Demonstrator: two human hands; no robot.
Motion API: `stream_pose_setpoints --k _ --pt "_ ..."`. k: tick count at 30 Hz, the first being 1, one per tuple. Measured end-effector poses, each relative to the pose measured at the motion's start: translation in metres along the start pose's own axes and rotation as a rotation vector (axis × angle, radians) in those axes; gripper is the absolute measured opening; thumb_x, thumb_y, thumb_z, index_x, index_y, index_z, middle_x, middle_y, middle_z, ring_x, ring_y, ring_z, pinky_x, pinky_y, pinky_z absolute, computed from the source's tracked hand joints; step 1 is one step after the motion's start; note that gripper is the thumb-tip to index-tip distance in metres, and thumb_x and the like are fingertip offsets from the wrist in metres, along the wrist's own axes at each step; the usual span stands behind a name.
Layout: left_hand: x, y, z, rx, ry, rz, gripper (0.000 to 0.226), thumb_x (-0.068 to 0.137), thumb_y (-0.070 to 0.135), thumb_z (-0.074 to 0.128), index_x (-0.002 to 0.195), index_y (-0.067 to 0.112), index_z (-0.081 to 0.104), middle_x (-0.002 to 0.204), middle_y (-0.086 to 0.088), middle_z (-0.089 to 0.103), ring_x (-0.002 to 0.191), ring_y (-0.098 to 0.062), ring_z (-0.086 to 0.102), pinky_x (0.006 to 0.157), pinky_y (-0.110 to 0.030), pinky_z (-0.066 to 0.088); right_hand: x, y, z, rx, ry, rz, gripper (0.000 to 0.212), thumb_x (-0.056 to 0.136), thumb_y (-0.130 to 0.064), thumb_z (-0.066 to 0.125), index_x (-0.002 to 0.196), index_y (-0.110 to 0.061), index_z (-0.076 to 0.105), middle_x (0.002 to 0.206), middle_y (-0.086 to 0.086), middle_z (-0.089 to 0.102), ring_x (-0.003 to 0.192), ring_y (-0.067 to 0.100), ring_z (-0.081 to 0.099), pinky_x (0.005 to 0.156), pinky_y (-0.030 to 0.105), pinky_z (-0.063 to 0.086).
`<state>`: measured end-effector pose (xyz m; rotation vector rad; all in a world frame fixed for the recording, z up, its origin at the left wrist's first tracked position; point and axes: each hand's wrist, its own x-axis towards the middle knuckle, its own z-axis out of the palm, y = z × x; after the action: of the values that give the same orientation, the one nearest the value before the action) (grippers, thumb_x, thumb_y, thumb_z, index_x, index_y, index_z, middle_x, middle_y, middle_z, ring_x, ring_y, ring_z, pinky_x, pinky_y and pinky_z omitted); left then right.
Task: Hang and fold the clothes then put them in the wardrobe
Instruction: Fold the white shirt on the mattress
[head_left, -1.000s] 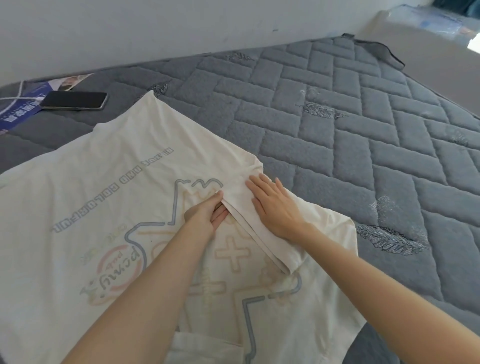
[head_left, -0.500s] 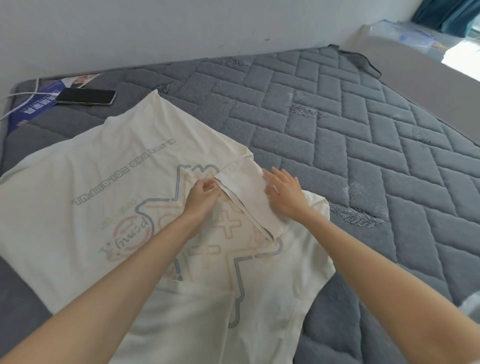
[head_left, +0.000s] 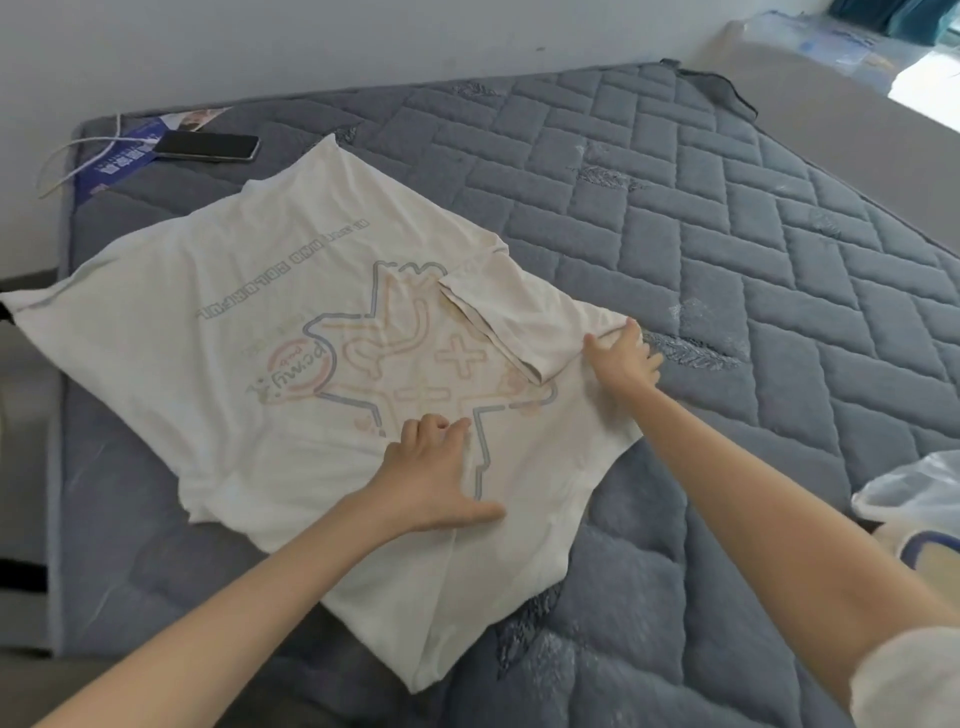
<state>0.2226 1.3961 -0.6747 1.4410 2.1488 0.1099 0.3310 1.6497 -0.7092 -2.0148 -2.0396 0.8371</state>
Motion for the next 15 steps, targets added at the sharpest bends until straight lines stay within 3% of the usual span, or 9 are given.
stream_pose_setpoints --k 3,5,8,15 --pt "-0.021 0.002 0.02 0.061 -0.209 -0.024 0.132 0.062 0.077 0.062 0.148 0.019 -0.02 0.156 -0.013 -0.017 0.144 -0.032 -0.015 0.117 -0.048 0.004 -0.008 0.0 0.0 0.173 0.029 0.047 0.08 0.089 -0.052 0.052 0.149 -0.018 0.012 0.149 0.019 0.027 0.138 0.037 0.022 0.109 0.05 0.024" --pt "-0.031 0.004 0.037 0.053 -0.267 -0.05 0.138 0.061 0.075 0.065 0.144 0.017 -0.029 0.152 -0.018 -0.028 0.14 -0.033 -0.027 0.116 -0.051 -0.005 -0.013 -0.004 0.0 0.231 0.022 0.07 0.091 0.084 -0.055 0.058 0.15 -0.015 0.01 0.148 0.02 0.029 0.136 0.039 0.028 0.109 0.049 0.026" --pt "-0.041 0.008 0.06 0.078 -0.267 -0.07 0.143 0.06 0.072 0.068 0.14 0.012 -0.034 0.147 -0.024 -0.035 0.136 -0.037 -0.033 0.114 -0.055 -0.006 -0.019 -0.008 -0.001 0.234 -0.014 0.06 0.096 0.079 -0.057 0.064 0.15 -0.02 0.01 0.145 0.019 0.033 0.134 0.038 0.032 0.109 0.048 0.027" --pt "-0.049 0.015 0.087 0.186 -0.157 -0.081 0.135 0.066 0.054 0.069 0.14 0.006 -0.032 0.143 -0.031 -0.036 0.135 -0.045 -0.031 0.11 -0.063 -0.004 -0.018 -0.013 0.004 0.105 -0.062 -0.056 0.083 0.074 -0.062 0.063 0.144 -0.04 0.024 0.14 0.016 0.034 0.128 0.034 0.031 0.103 0.042 0.029"
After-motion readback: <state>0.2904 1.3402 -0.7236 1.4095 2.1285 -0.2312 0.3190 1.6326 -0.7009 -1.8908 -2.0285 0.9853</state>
